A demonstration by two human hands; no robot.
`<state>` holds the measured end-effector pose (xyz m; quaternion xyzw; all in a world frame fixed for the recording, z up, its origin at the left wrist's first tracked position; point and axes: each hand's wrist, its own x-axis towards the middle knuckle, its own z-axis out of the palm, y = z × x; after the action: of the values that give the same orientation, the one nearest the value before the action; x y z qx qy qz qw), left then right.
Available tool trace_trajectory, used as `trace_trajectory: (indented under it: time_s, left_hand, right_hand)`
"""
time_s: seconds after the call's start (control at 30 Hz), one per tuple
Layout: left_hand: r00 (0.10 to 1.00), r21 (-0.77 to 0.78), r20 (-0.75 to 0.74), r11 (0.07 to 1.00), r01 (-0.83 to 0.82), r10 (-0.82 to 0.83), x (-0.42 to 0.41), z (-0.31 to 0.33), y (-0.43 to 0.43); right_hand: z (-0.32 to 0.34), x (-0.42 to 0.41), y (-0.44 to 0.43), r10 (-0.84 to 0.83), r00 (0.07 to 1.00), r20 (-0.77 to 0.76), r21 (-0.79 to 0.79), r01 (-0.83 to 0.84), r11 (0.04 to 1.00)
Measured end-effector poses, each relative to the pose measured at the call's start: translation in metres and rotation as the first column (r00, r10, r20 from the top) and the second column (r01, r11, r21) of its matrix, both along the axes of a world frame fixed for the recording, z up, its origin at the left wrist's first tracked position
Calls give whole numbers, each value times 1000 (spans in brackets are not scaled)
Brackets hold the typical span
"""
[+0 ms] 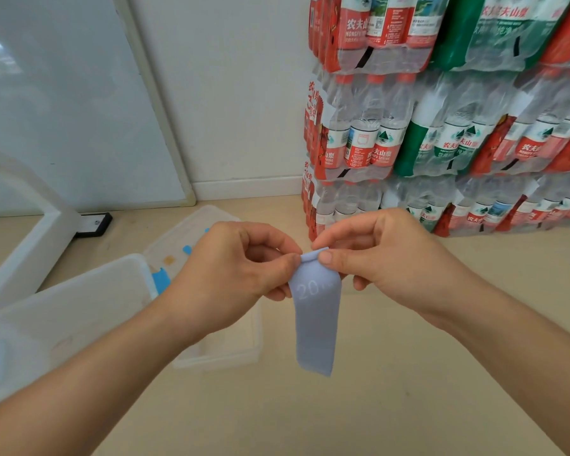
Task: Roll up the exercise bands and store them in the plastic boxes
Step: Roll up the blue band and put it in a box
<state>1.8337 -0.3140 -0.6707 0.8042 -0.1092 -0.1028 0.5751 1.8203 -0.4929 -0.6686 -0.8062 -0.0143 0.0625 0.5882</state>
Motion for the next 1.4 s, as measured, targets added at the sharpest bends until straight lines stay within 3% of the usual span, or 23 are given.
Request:
trace_trajectory:
  time_s: [0.2, 0.5, 0.67, 0.83, 1.0, 1.07, 1.4]
  left_hand:
    - [989, -271, -126, 956, -114, 83, -1, -1, -2]
    - [977, -332, -186, 929, -161, 102, 1, -4, -3]
    - [982, -323, -174, 939, -121, 67, 0, -6, -1]
    - [968, -459, -248, 885, -82, -39, 0, -6, 2]
    - [980, -262, -197, 965, -35, -18, -2, -7, 1]
    - [982, -265, -190, 962, -60, 9, -2, -7, 0]
    - [955, -403, -292, 900, -166, 45, -2, -6, 1]
  right_hand:
    - [0, 2, -4, 21, 996, -89, 190, -4, 982]
    - [-1, 3, -3, 59, 973, -223, 414, 39, 909]
    - [-4, 4, -1, 15, 982, -188, 341, 51, 939]
    - [-2, 5, 0, -31, 992, -120, 285, 65, 956]
    - [1, 4, 2, -40, 997, -70, 232, 55, 971]
    - [2, 4, 2, -37, 998, -49, 198, 46, 979]
    - [-1, 3, 0, 27, 987, -161, 247, 14, 969]
